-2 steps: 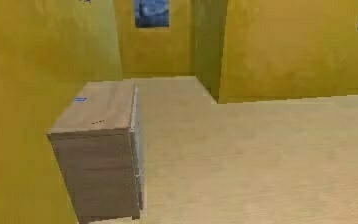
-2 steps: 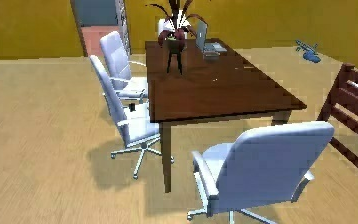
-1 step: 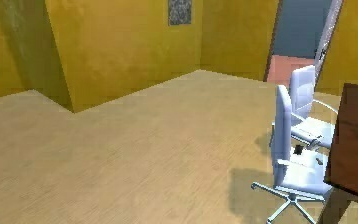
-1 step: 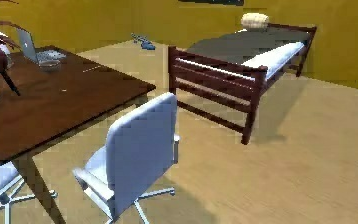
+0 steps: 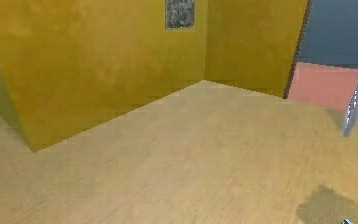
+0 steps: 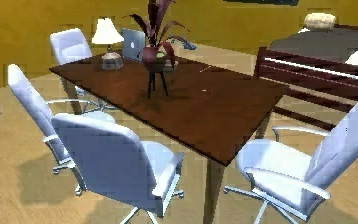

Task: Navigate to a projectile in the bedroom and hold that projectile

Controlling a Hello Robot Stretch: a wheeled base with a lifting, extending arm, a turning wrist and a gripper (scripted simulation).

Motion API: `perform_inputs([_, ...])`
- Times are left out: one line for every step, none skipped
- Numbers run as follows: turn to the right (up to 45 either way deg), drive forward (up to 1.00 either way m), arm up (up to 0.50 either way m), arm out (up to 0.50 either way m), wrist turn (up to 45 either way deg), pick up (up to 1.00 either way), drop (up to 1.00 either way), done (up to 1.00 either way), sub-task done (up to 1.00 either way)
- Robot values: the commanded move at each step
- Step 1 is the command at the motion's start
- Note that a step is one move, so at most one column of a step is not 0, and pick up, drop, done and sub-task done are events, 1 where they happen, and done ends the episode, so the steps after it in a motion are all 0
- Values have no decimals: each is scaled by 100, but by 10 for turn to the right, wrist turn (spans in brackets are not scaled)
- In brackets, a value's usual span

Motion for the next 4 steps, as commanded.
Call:
perform_inputs([30,0,0,0,0,0,0,0,0])
perform_inputs([0,45,0,0,0,0,0,0,0])
perform_inputs([300,0,0,0,0,0,0,0,0])
perform_inputs([0,100,0,0,0,0,0,0,0])
